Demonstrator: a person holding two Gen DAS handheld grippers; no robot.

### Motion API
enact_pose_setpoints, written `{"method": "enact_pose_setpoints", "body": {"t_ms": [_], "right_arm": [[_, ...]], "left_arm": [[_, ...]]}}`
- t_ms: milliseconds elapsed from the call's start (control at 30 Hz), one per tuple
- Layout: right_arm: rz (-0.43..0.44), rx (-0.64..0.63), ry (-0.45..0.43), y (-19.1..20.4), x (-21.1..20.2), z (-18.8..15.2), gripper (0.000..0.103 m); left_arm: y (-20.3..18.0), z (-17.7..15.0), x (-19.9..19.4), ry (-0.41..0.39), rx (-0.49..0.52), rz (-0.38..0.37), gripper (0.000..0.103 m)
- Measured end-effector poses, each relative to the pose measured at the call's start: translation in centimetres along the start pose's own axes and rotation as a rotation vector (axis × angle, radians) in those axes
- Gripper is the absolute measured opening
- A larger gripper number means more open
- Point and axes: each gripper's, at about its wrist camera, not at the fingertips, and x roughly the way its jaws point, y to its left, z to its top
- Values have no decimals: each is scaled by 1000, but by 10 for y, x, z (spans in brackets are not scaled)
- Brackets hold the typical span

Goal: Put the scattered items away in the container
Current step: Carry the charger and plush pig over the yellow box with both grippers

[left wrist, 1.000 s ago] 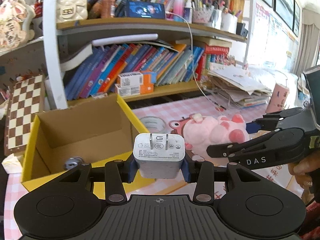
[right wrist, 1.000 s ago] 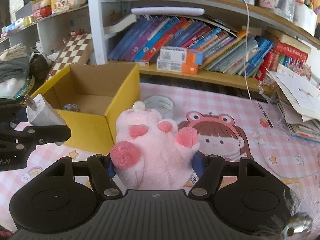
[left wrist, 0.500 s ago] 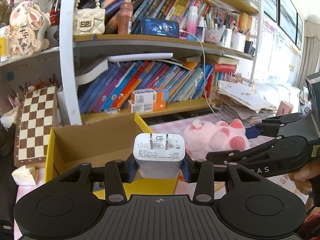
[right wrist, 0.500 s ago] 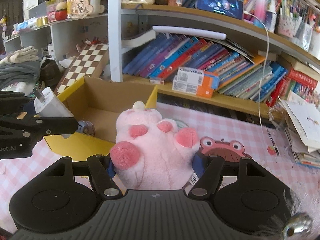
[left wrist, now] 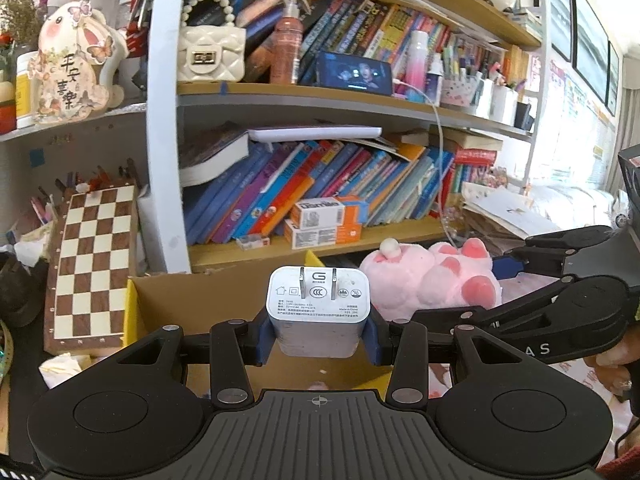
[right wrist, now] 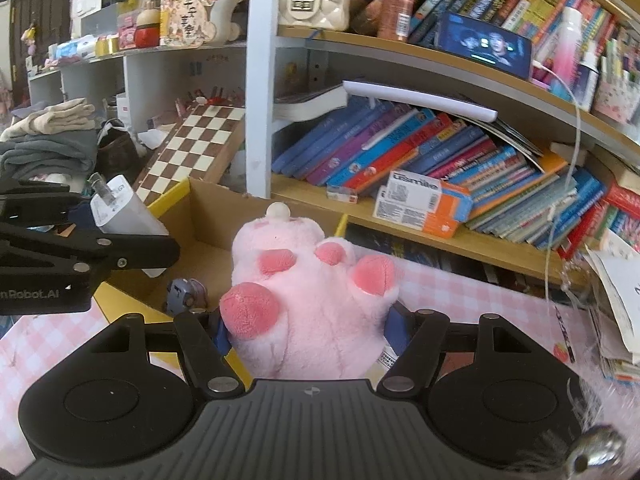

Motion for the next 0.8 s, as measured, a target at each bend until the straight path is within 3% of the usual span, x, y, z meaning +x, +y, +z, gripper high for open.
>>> {"method": "enact_pose_setpoints", "body": {"t_ms": [367,800], "right_arm": [[39,-56,34,12,38,16,67],[84,-121,85,29,81,25,67]], "left_arm": [[38,4,25,16,-29,53,42],[73,-3,65,93,-30,96,42]]}}
